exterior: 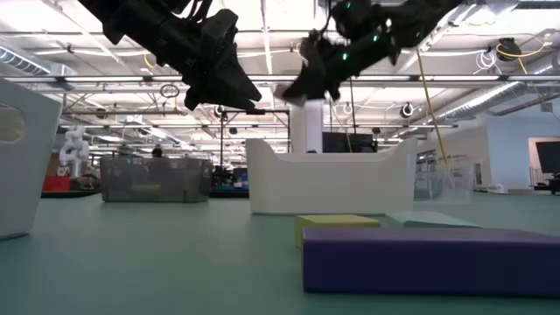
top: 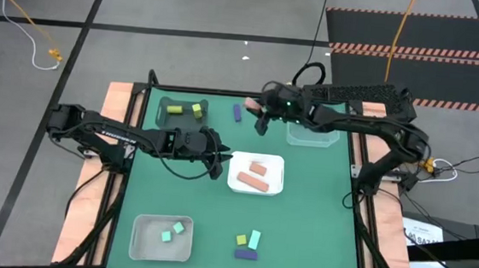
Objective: Sort & place blocks by color
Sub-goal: Put the orange block into the white bin
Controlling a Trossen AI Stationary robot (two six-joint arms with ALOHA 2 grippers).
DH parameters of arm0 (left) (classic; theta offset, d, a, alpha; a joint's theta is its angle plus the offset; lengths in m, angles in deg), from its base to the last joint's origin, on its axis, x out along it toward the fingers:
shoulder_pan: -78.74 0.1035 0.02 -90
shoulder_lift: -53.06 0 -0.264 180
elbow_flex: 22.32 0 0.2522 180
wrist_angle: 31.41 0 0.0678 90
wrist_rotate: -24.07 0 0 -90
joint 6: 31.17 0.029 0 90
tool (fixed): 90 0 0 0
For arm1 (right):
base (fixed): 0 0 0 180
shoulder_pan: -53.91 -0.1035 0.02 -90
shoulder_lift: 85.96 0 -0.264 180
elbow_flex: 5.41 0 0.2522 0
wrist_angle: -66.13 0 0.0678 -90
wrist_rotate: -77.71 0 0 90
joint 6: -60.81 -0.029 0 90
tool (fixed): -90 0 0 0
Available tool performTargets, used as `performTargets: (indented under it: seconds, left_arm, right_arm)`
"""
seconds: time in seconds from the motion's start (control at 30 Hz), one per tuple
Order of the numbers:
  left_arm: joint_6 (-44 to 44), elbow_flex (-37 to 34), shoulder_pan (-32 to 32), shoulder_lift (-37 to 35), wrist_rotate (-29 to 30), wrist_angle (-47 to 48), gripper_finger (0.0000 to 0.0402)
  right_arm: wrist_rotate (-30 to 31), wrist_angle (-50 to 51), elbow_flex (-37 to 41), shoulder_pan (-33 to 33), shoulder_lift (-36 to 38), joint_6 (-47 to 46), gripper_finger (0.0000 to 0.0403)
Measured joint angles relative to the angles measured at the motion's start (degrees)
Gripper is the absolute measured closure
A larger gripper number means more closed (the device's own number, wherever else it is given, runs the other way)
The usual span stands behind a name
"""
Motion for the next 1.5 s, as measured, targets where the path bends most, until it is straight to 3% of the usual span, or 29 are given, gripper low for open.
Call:
performTargets:
  seconds: [0.33,0.67,0.87,1.07,1.27,1.5]
  left_arm:
    - [-0.03,0.00,-0.12,0.00,0.01,0.03,0.0261]
    - [-0.02,0.00,-0.12,0.00,0.00,0.11,0.0261]
    - [-0.03,0.00,-0.12,0.00,0.00,0.35,0.0261]
    - [-0.01,0.00,-0.41,0.00,0.02,0.61,0.0261]
    - [0.02,0.00,-1.54,0.00,0.00,0.60,0.0261]
    - [0.02,0.00,-2.61,0.00,0.00,0.55,0.0261]
  right_arm:
    - [-0.04,-3.17,0.00,-11.11,8.05,1.28,0.0283]
    - [0.03,-7.28,0.00,-18.82,10.28,1.46,0.0283]
    - [0.07,-4.86,0.00,-23.03,10.28,-2.56,0.0282]
    - [0.57,2.92,0.02,-27.99,10.25,-12.30,0.0282]
    - [12.47,4.33,6.97,-32.72,10.17,-20.23,0.0282]
    - [21.77,1.71,18.88,-33.42,10.15,-32.62,0.0282]
